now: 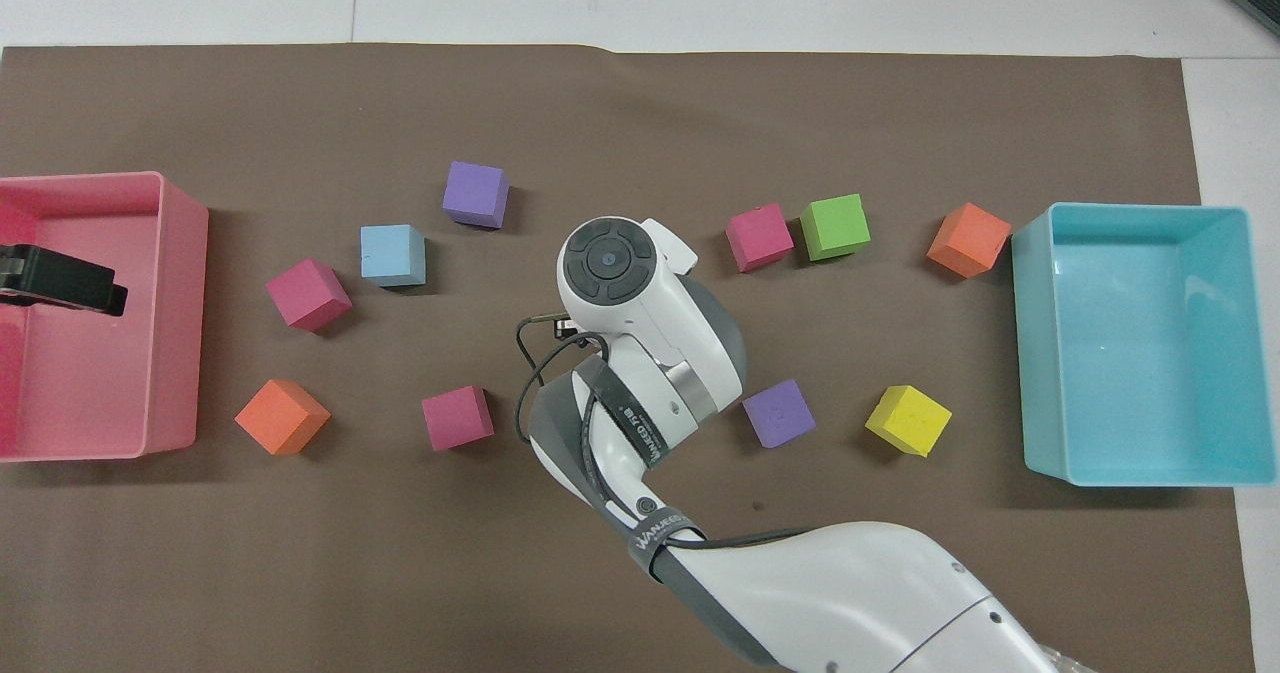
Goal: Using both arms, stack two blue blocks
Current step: 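Lower the blue cube onto the table center and open the right gripper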
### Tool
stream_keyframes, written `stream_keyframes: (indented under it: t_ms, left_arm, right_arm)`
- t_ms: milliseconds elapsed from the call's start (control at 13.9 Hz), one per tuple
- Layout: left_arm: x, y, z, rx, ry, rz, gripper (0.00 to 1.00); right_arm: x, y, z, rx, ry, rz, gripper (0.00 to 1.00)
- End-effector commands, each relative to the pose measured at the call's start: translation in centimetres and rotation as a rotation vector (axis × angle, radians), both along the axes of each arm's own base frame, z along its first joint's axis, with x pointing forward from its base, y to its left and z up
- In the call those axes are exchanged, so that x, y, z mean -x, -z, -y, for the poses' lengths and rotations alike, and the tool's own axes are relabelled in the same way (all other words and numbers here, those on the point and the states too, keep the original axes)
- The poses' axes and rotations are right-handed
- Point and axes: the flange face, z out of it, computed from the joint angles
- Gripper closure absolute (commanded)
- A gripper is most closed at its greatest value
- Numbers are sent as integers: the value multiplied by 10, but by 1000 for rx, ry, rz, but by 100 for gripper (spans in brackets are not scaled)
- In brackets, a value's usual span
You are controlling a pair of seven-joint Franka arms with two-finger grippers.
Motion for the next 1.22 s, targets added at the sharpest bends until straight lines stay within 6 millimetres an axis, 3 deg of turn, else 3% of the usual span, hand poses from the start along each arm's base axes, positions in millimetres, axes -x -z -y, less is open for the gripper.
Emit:
stream_keyframes:
  t_ms: [0, 503, 1150]
  left_arm:
    - [3, -3, -3, -1, -1, 4, 0]
    - [4, -3, -3, -1, -1, -2, 0]
    - [3, 0, -3, -1, 2, 2, 0]
  right_arm:
    - [8, 3, 9, -9, -57, -5, 100]
    - [15, 10, 15, -16, -92, -4, 100]
    - [19, 13, 15, -55, -1, -34, 100]
